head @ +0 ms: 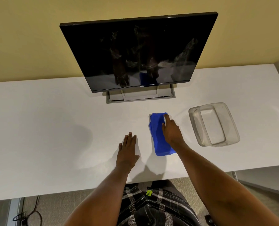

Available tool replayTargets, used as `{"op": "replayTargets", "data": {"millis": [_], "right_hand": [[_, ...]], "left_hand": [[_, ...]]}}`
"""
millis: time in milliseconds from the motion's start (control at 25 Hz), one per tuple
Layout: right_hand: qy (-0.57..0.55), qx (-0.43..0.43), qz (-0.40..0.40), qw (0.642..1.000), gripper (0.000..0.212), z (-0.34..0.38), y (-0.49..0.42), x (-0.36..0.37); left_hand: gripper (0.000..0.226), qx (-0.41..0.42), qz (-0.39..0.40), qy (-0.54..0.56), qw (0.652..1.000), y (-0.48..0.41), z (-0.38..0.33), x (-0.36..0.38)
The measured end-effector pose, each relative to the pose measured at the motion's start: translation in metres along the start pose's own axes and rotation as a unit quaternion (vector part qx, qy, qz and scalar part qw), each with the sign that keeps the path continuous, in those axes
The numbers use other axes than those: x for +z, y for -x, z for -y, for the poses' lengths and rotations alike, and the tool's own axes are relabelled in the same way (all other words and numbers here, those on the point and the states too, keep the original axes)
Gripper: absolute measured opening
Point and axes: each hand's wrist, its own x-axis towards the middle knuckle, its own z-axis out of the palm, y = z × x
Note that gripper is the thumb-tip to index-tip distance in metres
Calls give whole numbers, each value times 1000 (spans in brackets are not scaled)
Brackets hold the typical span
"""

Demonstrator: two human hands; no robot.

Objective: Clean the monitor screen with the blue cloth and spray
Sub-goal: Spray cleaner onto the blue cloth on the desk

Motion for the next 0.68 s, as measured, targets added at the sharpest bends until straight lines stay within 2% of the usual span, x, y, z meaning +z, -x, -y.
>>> {"op": "replayTargets", "data": {"millis": [160,320,440,520,680], "right_hand": [[-32,31,-6,999,43,-2,1,1],[0,-11,-8,1000,47,-2,6,2],[-65,31,-12,997,41,-1,6,4],[-64,33,-4,997,41,-1,9,3],[-1,-28,-11,1000,52,-5,16,4]], "left_hand": [[102,4,3,-8,1000,0,2,-2],[103,4,6,-11,1000,1,1,-3],[104,6,2,-12,1000,1,2,-3],[104,7,1,-16,1000,2,2,-3],[104,5,3,-24,1000,3,0,-5]]}}
